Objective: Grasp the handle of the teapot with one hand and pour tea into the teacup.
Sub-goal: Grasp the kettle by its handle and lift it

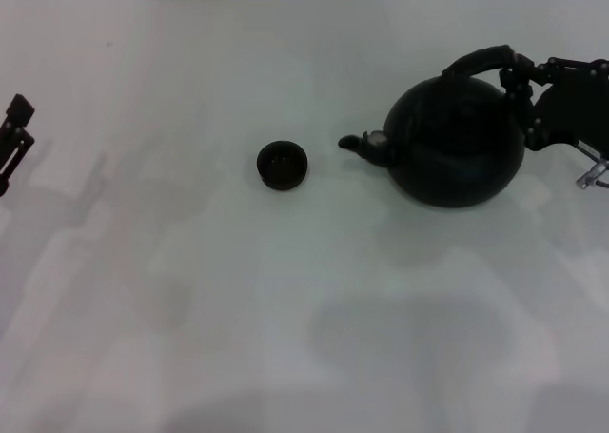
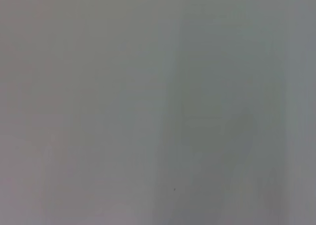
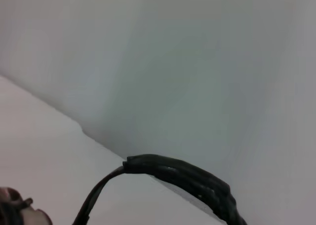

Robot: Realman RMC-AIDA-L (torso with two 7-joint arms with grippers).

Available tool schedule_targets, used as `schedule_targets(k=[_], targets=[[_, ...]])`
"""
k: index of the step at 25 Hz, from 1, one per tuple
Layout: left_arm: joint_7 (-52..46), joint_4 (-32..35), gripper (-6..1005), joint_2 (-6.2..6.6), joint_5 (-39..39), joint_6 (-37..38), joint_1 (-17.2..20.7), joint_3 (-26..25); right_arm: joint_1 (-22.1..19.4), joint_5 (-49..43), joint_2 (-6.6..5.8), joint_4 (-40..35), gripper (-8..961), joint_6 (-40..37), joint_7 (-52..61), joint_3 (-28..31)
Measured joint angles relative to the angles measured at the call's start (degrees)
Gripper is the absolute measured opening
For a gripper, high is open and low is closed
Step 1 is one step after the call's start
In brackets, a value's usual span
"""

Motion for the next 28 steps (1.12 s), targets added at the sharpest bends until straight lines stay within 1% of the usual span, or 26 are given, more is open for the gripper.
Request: schedule_targets(k=[2,10,18,28], targets=[[0.0,-0.2,771,0.0,0.0,0.0,0.0,0.0,0.0,1.7,0.06,-0.5,144,0.7,-2.4,-0.4],[0.0,-0.6,771,-0.02,0.0,0.1,0.0,-0.1,-0.1,7.9,-0.13,-2.0,135,4.5,-5.1,-0.4],[0.0,-1.1,770,-0.14,0.0,0.1,0.3,-0.1,-0.8,8.2,-0.29,0.4,121,4.4,-2.5,-0.3],[0.6,-5.5,772,-0.07,0.0,-0.5,0.1,-1.7,-2.3,7.8,-0.34,5.5,120,2.3,-0.5,-1.4]])
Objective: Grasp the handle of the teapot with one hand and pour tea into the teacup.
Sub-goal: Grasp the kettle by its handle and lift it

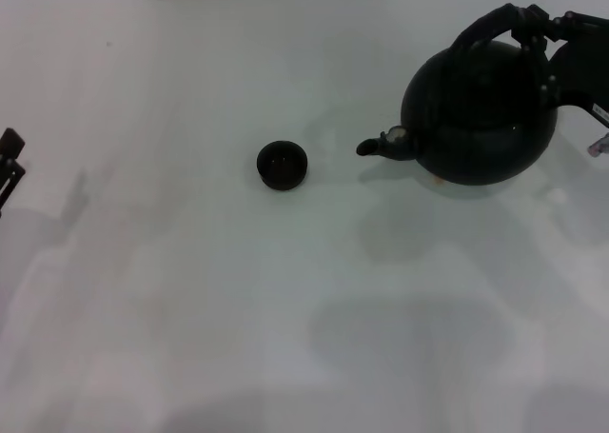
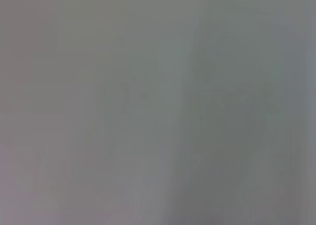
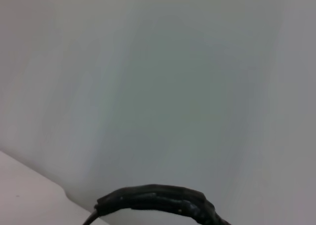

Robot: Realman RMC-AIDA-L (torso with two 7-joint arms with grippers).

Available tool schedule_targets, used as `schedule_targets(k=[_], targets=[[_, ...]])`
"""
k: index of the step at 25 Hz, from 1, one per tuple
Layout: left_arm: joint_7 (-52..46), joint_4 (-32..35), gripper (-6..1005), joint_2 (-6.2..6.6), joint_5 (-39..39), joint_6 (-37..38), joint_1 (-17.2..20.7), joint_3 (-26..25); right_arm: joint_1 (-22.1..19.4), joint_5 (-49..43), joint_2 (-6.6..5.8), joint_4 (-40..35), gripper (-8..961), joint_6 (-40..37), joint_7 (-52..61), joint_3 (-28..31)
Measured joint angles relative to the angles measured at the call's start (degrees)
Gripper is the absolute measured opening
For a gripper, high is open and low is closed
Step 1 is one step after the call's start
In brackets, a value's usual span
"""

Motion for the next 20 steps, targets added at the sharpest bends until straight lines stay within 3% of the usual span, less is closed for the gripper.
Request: schedule_targets(k=[7,20], targets=[[1.5,-3.8,771,-0.05,0.0,0.1,-0.4,-2.7,-0.8,-0.4,-0.02,5.4,116,-6.2,-0.6,-3.8],[2.1,-4.9,771,-0.03,-0.1,1.8,-0.9,-2.8,-0.7,-1.0,0.14,14.3,117,-19.5,-4.3,-12.3]])
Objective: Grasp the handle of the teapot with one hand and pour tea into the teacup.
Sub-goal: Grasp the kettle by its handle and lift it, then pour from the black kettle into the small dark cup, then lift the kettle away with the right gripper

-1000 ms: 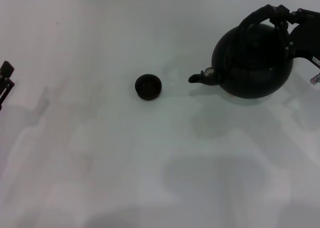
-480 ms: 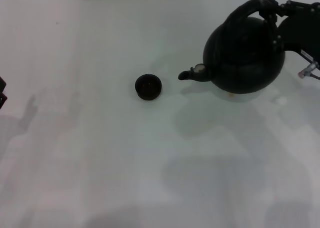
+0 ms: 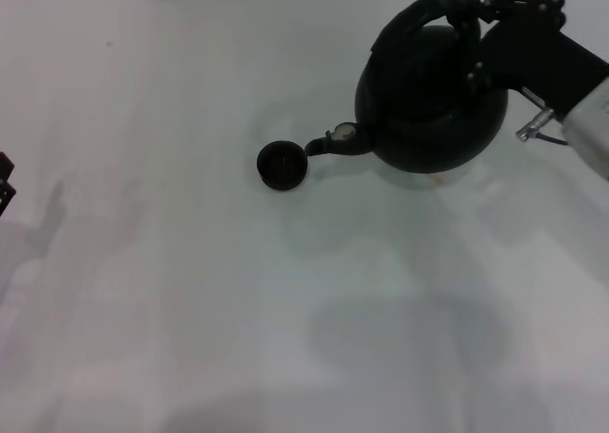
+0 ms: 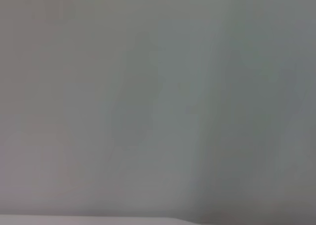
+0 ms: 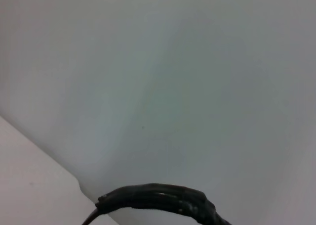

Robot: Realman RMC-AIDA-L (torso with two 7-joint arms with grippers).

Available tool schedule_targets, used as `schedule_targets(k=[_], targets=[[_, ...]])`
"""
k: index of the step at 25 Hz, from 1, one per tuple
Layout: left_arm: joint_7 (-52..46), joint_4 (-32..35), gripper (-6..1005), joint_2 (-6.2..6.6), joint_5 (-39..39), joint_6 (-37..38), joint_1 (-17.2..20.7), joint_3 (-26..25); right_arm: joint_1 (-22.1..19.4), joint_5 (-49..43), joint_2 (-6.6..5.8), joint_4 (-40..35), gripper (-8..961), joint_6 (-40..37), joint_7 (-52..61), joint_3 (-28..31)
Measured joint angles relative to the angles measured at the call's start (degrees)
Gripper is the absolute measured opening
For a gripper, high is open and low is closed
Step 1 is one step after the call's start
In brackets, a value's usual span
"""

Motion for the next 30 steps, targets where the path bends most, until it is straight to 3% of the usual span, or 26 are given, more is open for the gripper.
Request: schedule_targets(k=[16,30], targets=[[0.0,-0.3,771,-0.16,0.0,-0.4,-0.2,0.0,0.6,0.1,0.31,5.2,111,-12.4,-3.1,-4.8],[0.0,-0.2,771,-0.16,0.0,-0.5,-0.2,0.0,4.2,0.1,0.39,6.5,111,-22.4,-3.1,-8.9]])
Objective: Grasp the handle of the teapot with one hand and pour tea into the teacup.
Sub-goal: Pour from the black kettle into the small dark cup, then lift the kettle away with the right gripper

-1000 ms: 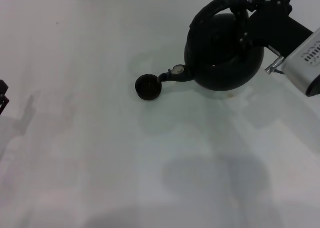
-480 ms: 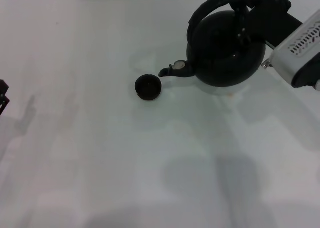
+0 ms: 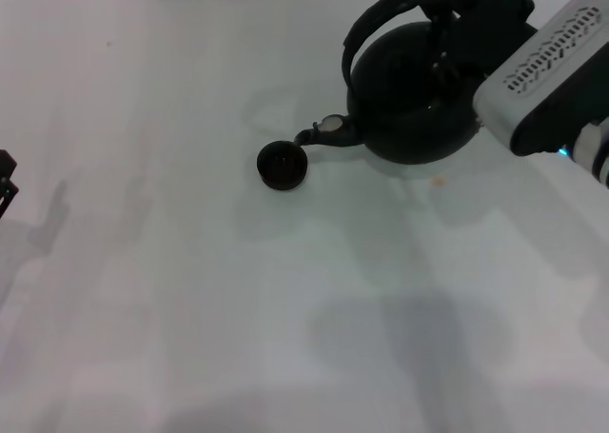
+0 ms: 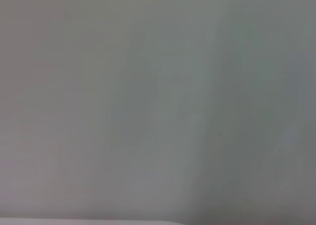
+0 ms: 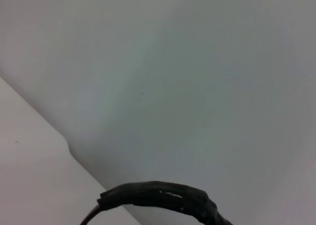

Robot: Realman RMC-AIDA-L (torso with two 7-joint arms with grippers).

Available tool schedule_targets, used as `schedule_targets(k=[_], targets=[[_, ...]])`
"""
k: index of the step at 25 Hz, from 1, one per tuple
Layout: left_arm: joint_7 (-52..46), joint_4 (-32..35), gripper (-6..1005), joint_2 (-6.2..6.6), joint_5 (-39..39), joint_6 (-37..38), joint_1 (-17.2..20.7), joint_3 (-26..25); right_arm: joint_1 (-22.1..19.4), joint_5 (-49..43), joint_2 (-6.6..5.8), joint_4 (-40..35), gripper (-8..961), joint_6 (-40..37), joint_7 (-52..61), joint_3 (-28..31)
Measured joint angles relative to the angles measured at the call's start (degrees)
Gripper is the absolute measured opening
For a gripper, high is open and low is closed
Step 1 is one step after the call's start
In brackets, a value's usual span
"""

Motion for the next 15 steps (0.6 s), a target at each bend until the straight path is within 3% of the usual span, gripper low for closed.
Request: schedule_targets(k=[15], targets=[[0.0,0.0,771,0.12,0.0,0.3,-0.5,0.0,2.0,-2.4,0.09,1.6,108,-8.3,-0.2,-3.8]])
